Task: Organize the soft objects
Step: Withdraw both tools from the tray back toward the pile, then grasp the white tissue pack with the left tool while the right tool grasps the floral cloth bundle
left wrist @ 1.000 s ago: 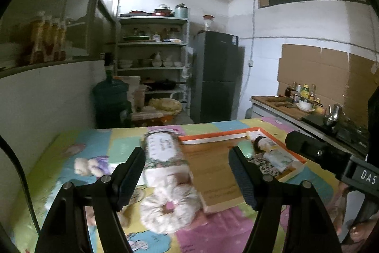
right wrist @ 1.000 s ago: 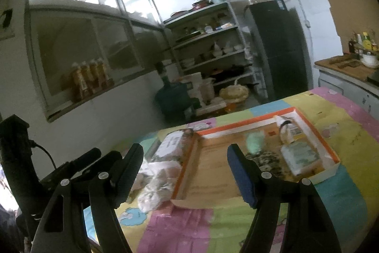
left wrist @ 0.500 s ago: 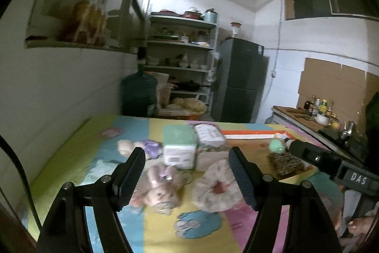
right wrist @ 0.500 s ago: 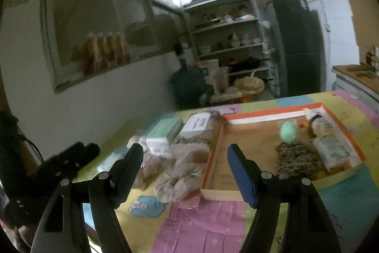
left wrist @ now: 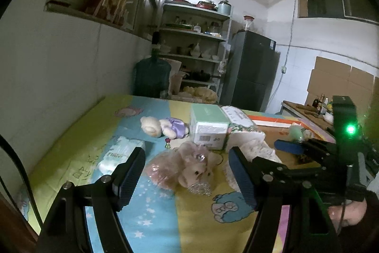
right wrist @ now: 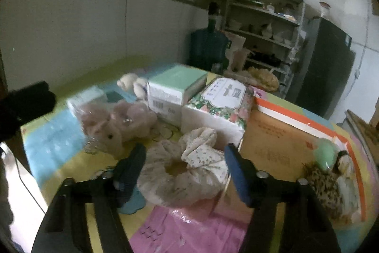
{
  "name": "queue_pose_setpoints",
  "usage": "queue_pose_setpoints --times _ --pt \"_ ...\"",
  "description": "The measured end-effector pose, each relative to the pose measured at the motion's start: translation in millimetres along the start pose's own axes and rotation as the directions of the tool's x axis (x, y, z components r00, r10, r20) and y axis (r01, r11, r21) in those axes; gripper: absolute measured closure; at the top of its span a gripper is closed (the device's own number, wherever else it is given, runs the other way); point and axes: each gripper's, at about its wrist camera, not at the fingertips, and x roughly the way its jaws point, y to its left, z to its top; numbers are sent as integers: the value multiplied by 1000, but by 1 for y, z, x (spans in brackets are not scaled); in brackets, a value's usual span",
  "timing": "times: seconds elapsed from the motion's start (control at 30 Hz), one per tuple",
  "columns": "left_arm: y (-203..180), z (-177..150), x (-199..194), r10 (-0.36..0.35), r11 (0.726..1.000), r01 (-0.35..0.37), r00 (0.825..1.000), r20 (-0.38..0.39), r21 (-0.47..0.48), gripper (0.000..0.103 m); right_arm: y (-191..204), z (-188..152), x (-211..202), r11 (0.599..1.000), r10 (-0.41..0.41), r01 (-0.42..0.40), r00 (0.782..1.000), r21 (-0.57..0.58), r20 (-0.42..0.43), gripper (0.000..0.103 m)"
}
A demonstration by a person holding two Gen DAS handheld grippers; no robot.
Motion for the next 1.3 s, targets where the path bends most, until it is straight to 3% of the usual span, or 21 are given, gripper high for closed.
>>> queue_pose_setpoints --times 0.23,0.3,0.5,0.73,0.9,1.07,1.3 --pt "11 -7 14 -18 1000 18 999 -40 -7 31 -3 -1 28 999 -22 20 998 -32 -62 68" --pt "13 -8 18 -18 1000 18 999 -50 -9 31 -6 -2 30 1000 -22 21 998 -18 -67 81" --pt "29 -10 23 2 1000 -3 998 -59 -21 31 -14 -6 23 999 -3 6 999 54 -45 90" --pt "68 1 32 96 995 -98 993 -71 -13 31 -21 -5 -7 988 44 -53 997 142 69 91" --pt "82 13 59 35 999 -35 988 -152 1 31 -16 0 -25 984 78 -96 989 149 125 91" --pt "92 15 95 -16 1000 18 958 -286 5 31 -10 1 -28 983 94 -113 987 146 129 91" --pt "105 9 118 9 1000 -8 927 -376 5 31 -13 0 -21 976 111 -130 987 174 114 91"
